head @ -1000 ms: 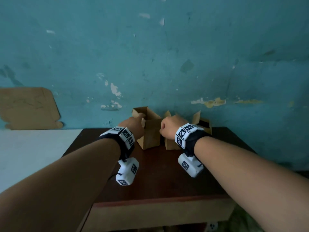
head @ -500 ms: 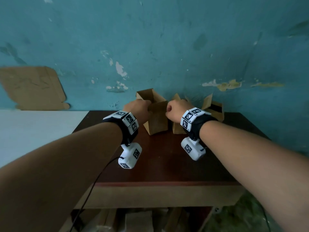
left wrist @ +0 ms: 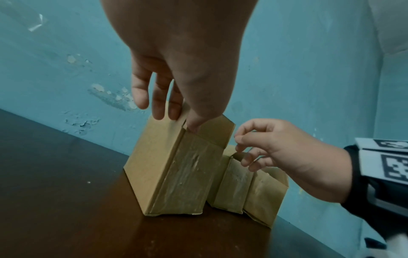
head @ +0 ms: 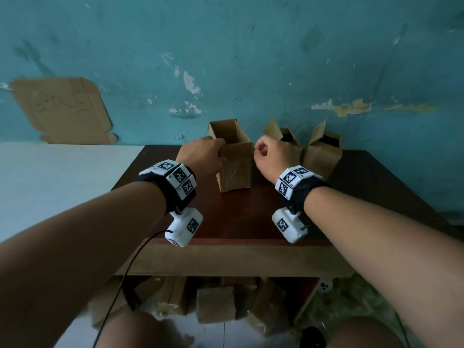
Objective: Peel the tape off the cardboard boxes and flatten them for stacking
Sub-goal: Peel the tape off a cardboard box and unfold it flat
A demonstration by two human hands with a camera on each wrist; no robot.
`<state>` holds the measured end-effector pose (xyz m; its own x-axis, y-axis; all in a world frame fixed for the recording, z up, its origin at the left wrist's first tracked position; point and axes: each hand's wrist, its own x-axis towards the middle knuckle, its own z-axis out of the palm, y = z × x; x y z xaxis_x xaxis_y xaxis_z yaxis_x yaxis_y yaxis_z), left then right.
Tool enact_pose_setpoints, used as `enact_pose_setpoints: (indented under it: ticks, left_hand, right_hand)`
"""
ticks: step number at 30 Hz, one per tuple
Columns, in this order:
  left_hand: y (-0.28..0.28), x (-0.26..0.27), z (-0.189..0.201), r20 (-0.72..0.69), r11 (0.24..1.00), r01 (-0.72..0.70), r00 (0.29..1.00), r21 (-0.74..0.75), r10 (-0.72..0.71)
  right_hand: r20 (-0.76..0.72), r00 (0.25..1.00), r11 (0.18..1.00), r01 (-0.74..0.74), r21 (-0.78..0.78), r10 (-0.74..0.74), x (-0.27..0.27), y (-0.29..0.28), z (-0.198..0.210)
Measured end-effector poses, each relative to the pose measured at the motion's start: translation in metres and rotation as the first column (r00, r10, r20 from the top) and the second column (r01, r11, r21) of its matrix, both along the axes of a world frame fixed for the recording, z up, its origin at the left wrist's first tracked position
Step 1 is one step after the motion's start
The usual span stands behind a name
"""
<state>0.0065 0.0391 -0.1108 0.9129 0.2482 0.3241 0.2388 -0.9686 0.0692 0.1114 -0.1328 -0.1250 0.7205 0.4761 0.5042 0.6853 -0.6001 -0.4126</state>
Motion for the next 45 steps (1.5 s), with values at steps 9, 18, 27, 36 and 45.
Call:
enact_pose_setpoints:
  ticks: [9,18,27,36,45]
  left_hand:
    - [0.001,-0.005,-0.008,0.096,0.961,0.095,0.993,-0.260,-0.072]
    - [-0.018,-0.012,-0.040,0.300,0.617,0.159,0.945,-0.770,0.131]
    - [-0.024,-0.008,-0.085,0.096,0.560,-0.001,0.985,-0.828,0.144]
    - [-0.026,-0.014,-0.080,0.110,0.617,0.003,0.985,-0.787,0.136]
    - [-0.038,-0.028,-0.035,0.343,0.702,0.148,0.928,-0.697,0.145]
  right_hand:
    - [-0.269,0.961,0.997,-0.069,-0.024,0.060,-0.012,-0.007,-0.018]
    - [-0.465,0.854,0.953,-0.108,0.282,0.234,-0.016,-0.007,-0.038]
    - [-0.518,0.801,0.932,-0.133,0.336,0.301,-0.012,-0.007,-0.058]
    - [-0.559,0.753,0.931,-0.201,0.306,0.347,-0.025,-0.009,-0.041]
    - [-0.493,0.738,0.836,-0.173,0.521,0.461,-0.035,-0.030,-0.004]
